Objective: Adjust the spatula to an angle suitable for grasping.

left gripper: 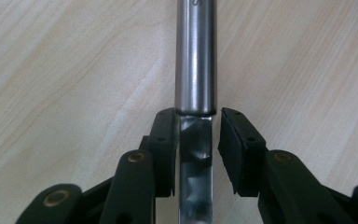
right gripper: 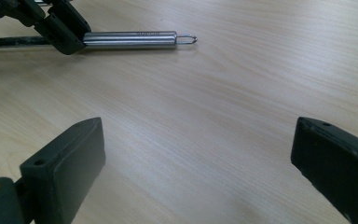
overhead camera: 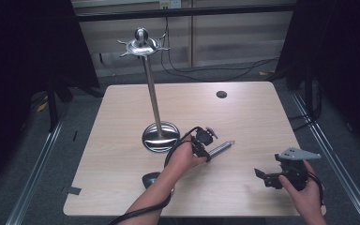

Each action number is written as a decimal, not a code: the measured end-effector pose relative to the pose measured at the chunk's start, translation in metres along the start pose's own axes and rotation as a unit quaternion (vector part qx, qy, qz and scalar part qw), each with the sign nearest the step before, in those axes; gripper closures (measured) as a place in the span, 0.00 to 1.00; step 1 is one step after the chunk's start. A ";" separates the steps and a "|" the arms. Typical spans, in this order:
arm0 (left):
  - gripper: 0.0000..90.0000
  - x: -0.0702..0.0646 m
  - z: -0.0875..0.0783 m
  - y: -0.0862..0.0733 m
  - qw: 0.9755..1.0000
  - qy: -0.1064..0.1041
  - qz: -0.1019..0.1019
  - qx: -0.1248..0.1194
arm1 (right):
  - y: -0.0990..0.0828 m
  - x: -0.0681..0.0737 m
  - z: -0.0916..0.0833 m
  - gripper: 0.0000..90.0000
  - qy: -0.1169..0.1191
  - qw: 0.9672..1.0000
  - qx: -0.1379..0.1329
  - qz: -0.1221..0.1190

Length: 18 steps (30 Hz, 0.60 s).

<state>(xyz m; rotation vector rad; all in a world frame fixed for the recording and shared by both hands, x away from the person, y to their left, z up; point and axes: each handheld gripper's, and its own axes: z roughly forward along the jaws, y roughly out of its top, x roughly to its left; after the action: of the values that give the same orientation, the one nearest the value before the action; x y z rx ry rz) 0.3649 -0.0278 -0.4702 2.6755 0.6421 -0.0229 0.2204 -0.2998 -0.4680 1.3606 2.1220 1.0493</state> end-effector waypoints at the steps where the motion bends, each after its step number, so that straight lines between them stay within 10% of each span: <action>1: 0.74 0.000 0.001 0.000 1.000 0.000 -0.003 0.000 | 0.000 0.000 0.000 0.03 0.000 1.000 0.000 0.001; 18: 0.78 -0.004 0.002 0.005 0.999 0.013 0.011 0.028 | -0.001 0.000 0.000 0.03 0.000 1.000 -0.003 0.005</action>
<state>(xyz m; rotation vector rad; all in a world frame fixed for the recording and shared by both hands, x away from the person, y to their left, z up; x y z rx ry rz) 0.3640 -0.0347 -0.4698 2.7413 0.6303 -0.0008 0.2198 -0.3006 -0.4686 1.3701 2.1131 1.0587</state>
